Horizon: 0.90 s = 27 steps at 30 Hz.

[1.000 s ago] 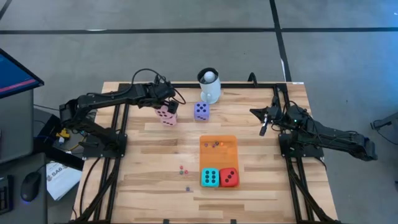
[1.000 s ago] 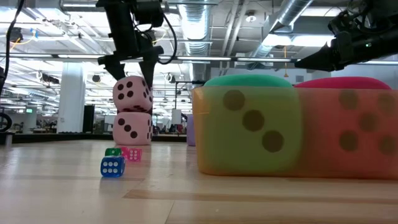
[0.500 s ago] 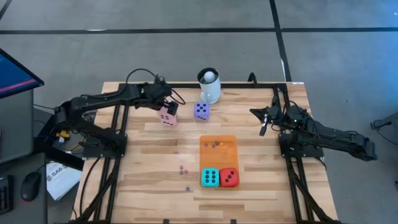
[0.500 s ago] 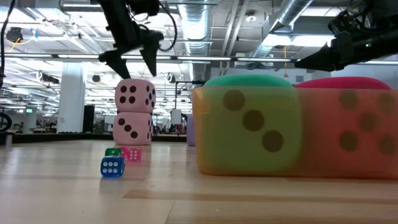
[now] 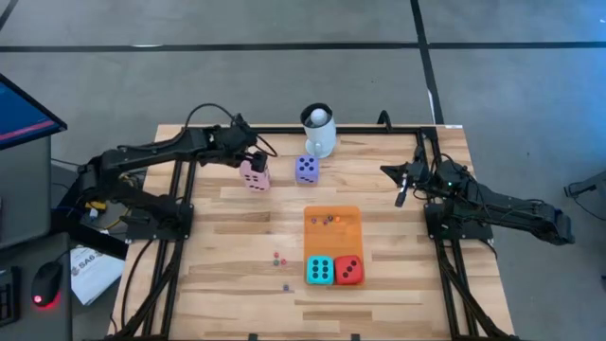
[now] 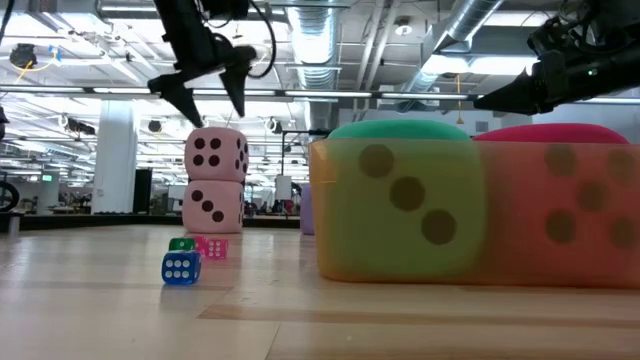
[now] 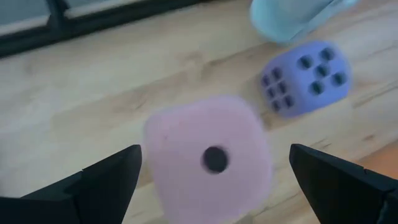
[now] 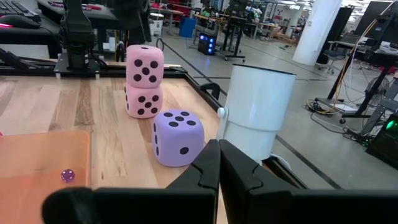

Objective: Pick & Place Dice
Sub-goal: Put the top large pink dice into the orange bin

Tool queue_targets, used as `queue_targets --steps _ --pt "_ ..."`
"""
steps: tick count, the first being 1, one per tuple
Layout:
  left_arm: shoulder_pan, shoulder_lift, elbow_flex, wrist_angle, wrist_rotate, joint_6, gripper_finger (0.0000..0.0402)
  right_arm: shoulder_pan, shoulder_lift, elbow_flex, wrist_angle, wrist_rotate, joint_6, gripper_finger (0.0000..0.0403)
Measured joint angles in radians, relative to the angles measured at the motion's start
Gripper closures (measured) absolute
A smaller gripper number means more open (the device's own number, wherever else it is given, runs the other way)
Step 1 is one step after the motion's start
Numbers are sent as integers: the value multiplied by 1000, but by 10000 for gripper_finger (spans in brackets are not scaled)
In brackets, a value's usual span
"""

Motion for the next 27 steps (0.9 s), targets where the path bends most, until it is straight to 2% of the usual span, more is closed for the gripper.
queue_targets --steps 4,9,27 --pt "0 39 0 -43 19 -22 2 0 0 0 0 0 0 403" --pt "0 61 1 13 103 -15 2 0 0 0 0 0 0 403" --pt "9 59 1 20 83 -12 2 0 0 0 0 0 0 403"
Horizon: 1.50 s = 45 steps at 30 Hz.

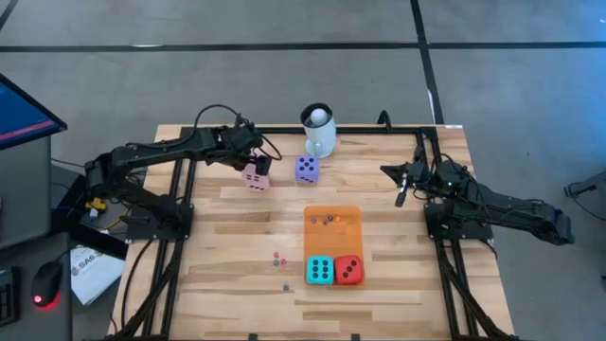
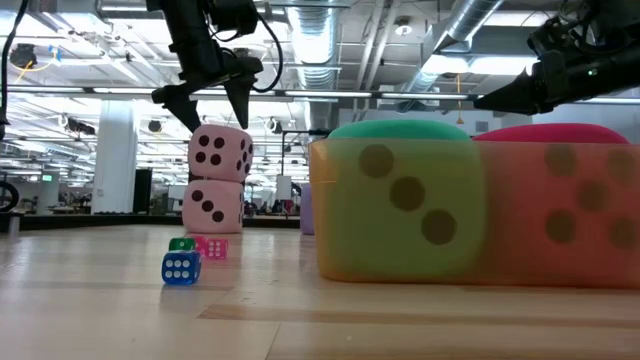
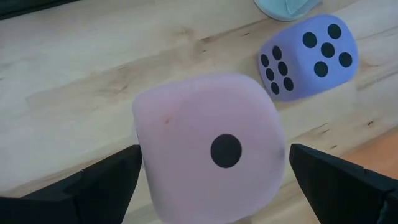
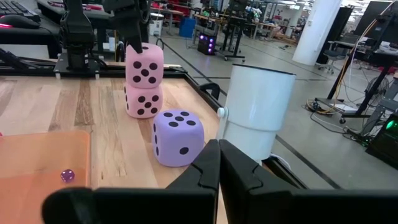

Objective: Pick & Place Dice
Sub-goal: Put the top large pink dice into the orange bin

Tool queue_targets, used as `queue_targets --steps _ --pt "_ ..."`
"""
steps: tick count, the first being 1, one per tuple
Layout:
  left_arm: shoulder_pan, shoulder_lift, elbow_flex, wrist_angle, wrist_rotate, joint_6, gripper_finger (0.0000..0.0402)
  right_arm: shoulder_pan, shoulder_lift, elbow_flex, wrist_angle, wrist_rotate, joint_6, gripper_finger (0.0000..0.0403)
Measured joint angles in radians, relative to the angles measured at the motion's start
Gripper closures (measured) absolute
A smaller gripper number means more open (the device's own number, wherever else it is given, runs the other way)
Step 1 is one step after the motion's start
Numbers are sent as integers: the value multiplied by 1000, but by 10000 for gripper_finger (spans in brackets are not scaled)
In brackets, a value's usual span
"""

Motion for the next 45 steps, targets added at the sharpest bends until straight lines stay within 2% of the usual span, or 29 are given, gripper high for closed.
queue_targets --steps 31,38,45 --pt "-2 -1 2 27 -1 3 2 0 0 0 0 0 0 403" --pt "0 -2 2 5 -1 102 2 0 0 0 0 0 0 403" --pt "0 -2 3 -36 -84 104 2 0 0 0 0 0 0 403"
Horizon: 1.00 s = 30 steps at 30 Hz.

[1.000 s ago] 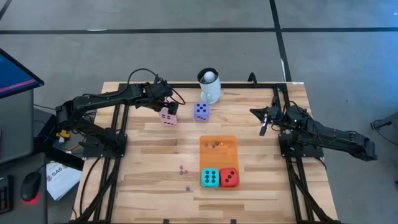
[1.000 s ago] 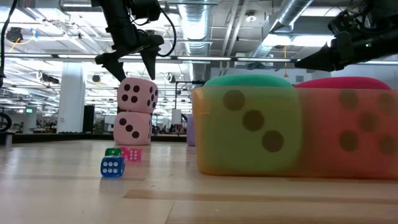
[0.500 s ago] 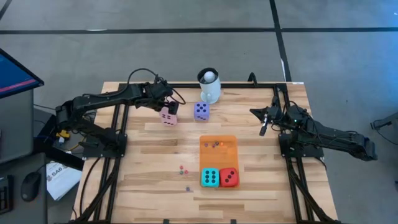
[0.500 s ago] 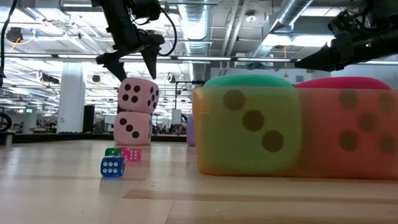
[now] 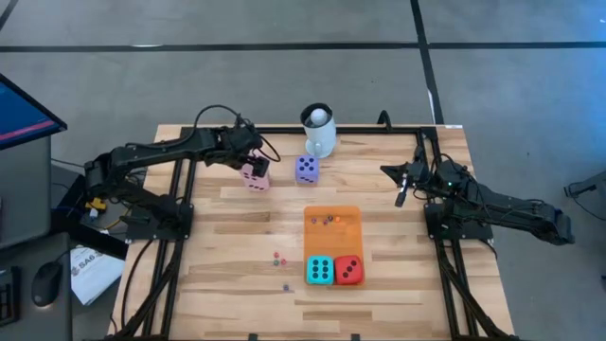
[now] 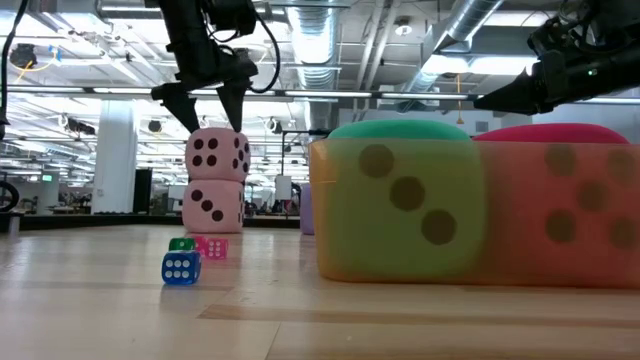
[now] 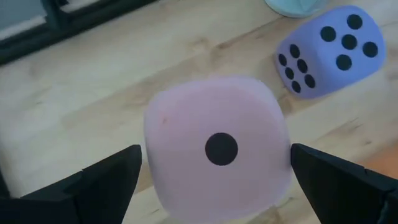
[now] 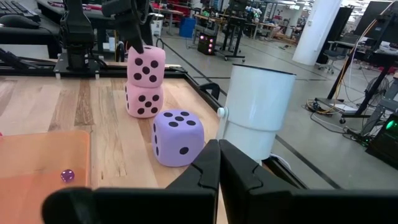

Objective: Pick & Place Dice
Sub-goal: Put the top large pink dice into the orange bin

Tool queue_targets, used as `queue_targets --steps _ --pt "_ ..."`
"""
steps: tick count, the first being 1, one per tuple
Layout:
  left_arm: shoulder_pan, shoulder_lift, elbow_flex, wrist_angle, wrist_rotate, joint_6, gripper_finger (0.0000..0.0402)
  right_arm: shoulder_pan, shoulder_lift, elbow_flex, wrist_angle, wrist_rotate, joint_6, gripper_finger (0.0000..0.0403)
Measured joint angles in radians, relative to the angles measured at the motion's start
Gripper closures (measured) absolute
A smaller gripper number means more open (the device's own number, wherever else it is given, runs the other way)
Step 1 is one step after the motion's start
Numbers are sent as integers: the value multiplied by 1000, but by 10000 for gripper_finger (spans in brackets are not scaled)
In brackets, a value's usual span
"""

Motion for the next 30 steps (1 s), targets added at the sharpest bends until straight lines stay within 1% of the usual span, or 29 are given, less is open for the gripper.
queue_targets --steps 8,13,17,20,23,26,30 --pt "27 -67 5 -33 -23 -4 2 0 0 0 0 0 0 403" --pt "62 -115 52 -37 -23 -10 2 -1 0 0 0 0 0 403" --pt "69 -127 80 -21 -23 -57 2 -1 0 0 0 0 0 403" --pt "59 -123 84 -2 -22 -61 2 0 0 0 0 0 0 403" --pt "35 -105 84 33 -22 -105 2 0 0 0 0 0 0 403" --pt "-2 -93 84 82 -22 -107 2 0 0 0 0 0 0 403" --pt "-37 -88 84 107 -18 -106 2 0 0 0 0 0 0 403"
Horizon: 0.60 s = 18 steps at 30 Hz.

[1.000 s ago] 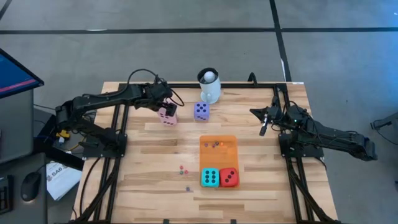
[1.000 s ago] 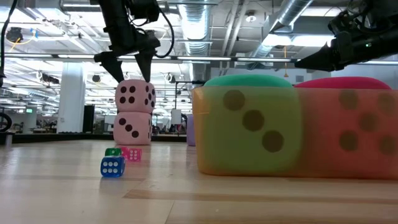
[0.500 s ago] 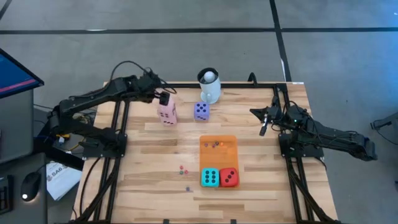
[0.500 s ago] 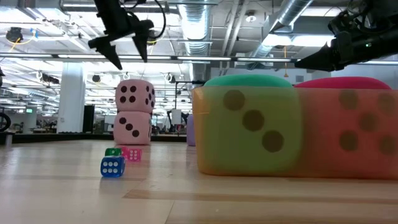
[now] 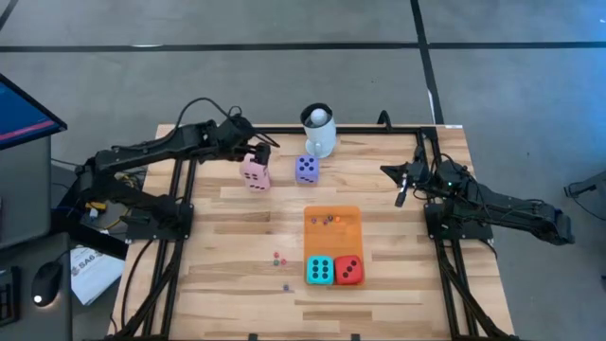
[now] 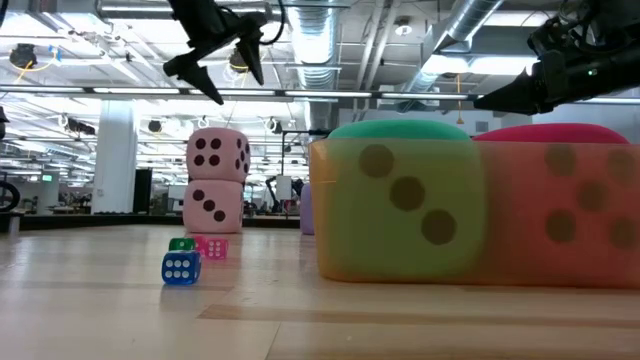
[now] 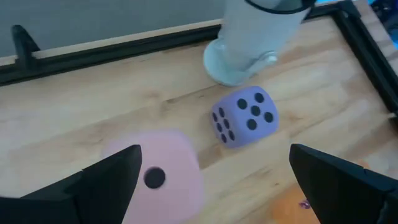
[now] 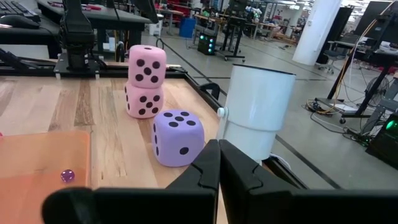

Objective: Pick & Place Dice
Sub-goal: Put the top large pink dice into the orange bin

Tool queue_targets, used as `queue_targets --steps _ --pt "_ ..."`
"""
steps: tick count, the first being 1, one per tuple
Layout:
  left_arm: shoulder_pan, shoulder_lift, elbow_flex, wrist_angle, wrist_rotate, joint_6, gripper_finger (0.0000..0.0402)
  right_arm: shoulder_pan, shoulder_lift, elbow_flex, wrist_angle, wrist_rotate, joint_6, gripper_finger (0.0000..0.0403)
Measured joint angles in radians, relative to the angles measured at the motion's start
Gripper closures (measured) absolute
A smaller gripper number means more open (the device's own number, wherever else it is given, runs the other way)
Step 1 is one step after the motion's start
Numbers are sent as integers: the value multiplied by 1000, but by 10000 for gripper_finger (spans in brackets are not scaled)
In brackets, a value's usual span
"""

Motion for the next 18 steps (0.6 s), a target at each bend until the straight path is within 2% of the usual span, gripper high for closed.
queue_targets --steps 4,10,16,18 --pt "-7 0 10 3 -1 -18 2 0 0 0 0 0 0 403" --pt "-21 0 14 120 -3 -25 2 0 0 0 0 0 0 403" --pt "-79 0 14 144 -5 -30 2 0 0 0 0 0 0 403" --pt "-105 0 14 144 -38 -53 2 0 0 0 0 0 0 403"
